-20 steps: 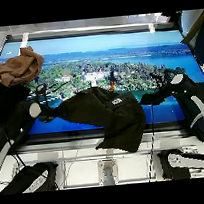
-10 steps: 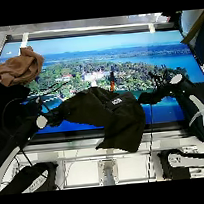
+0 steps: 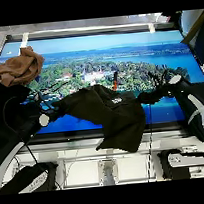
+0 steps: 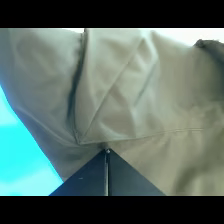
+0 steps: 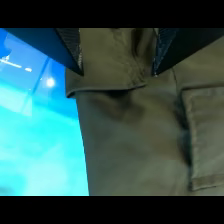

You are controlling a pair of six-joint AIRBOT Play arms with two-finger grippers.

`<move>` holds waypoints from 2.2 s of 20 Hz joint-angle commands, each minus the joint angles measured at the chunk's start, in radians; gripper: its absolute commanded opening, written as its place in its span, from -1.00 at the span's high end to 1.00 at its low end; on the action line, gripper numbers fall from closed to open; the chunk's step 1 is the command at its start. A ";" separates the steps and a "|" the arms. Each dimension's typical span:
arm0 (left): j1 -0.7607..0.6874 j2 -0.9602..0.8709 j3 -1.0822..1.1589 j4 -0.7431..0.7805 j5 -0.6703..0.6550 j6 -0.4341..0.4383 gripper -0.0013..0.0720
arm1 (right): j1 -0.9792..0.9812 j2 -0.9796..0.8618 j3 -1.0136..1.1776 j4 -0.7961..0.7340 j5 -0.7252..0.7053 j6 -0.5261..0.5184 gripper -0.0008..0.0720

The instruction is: Fold the clothes and pants, and hang the long-sleeved shirts on hangers.

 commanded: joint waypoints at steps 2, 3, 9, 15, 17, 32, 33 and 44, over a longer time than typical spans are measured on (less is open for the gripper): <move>0.025 -0.002 0.066 0.000 0.002 0.109 0.93 | 0.001 -0.055 0.000 0.021 -0.033 -0.010 -0.37; 0.029 -0.002 0.084 0.000 -0.003 0.128 0.93 | 0.001 -0.071 0.000 0.038 -0.040 -0.032 -0.37; 0.030 -0.002 0.156 0.000 -0.021 0.134 0.93 | 0.003 -0.114 0.000 0.112 -0.114 -0.111 0.35; 0.031 -0.002 0.161 0.000 -0.090 0.134 0.93 | 0.006 -0.112 0.043 0.112 -0.164 -0.136 0.94; 0.031 -0.002 0.161 0.000 -0.108 0.154 0.93 | 0.006 -0.111 0.107 0.112 -0.146 -0.132 0.93; 0.031 -0.002 0.161 0.000 -0.114 0.164 0.93 | 0.009 -0.327 0.249 0.220 0.051 -0.187 -0.35; 0.031 -0.002 0.161 0.000 -0.114 0.164 0.93 | 0.015 -0.328 0.249 0.237 0.065 -0.201 -0.35; 0.103 0.006 0.601 0.120 -0.238 0.313 0.94 | 0.044 -0.133 0.570 0.413 0.323 -0.255 0.94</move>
